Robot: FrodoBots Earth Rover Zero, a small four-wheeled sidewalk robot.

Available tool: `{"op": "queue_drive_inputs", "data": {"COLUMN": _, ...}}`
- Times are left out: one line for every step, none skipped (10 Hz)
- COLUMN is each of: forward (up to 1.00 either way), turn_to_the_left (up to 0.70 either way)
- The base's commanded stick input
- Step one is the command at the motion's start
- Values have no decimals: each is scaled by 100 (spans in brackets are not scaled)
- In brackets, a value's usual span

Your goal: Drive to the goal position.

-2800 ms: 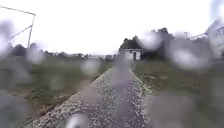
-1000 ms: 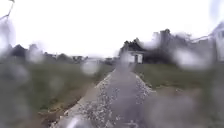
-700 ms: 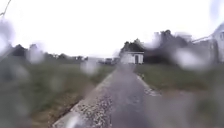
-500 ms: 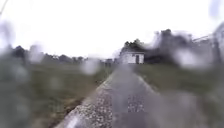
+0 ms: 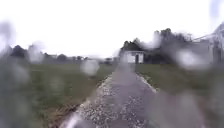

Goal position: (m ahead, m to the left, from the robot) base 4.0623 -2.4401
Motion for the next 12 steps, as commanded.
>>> {"op": "queue_drive_inputs", "data": {"forward": 100, "turn_to_the_left": 0}}
{"op": "queue_drive_inputs", "data": {"forward": 100, "turn_to_the_left": 0}}
{"op": "queue_drive_inputs", "data": {"forward": 100, "turn_to_the_left": 0}}
{"op": "queue_drive_inputs", "data": {"forward": 100, "turn_to_the_left": 0}}
{"op": "queue_drive_inputs", "data": {"forward": 100, "turn_to_the_left": 0}}
{"op": "queue_drive_inputs", "data": {"forward": 100, "turn_to_the_left": 0}}
{"op": "queue_drive_inputs", "data": {"forward": 100, "turn_to_the_left": 0}}
{"op": "queue_drive_inputs", "data": {"forward": 100, "turn_to_the_left": 0}}
{"op": "queue_drive_inputs", "data": {"forward": 100, "turn_to_the_left": -1}}
{"op": "queue_drive_inputs", "data": {"forward": 100, "turn_to_the_left": -4}}
{"op": "queue_drive_inputs", "data": {"forward": 100, "turn_to_the_left": -21}}
{"op": "queue_drive_inputs", "data": {"forward": 100, "turn_to_the_left": -35}}
